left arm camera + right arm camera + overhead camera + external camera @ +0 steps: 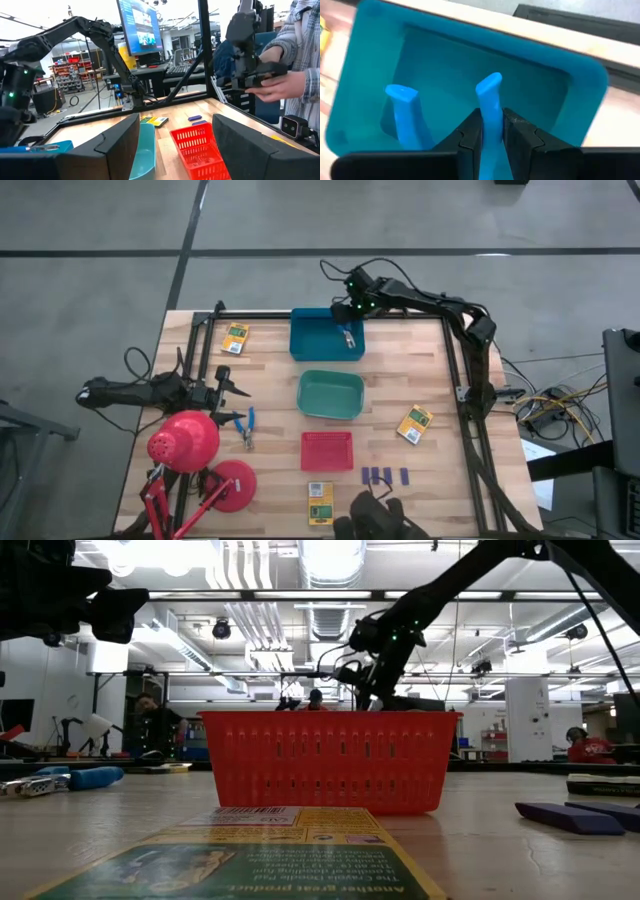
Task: Pick & Place School Supplies
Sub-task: Put the blue hole puncher into the blue bin
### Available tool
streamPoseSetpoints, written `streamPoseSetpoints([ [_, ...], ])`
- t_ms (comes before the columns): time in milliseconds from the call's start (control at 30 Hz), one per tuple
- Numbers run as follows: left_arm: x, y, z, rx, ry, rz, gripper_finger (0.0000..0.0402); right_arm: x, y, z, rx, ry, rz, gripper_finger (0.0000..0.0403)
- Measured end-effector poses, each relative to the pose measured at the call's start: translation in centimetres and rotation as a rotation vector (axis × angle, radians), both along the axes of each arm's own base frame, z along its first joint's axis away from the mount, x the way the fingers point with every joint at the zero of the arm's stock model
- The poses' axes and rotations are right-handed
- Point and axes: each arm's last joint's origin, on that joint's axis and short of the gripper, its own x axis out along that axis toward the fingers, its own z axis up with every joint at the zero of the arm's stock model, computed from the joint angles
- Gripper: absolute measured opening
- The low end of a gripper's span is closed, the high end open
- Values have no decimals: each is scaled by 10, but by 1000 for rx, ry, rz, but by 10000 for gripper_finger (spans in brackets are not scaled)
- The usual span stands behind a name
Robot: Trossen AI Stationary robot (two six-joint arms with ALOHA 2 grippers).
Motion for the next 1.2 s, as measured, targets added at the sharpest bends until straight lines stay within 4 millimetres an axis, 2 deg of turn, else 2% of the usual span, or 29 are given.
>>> streamPoseSetpoints([
  [533,0,0,0,0,0,0,256,3,-4,-40,84,105,3,61],
  [867,0,0,0,0,0,0,256,4,-5,-55,103,136,2,61],
  [1200,0,0,0,0,0,0,256,3,-6,-55,88,147,33,61],
])
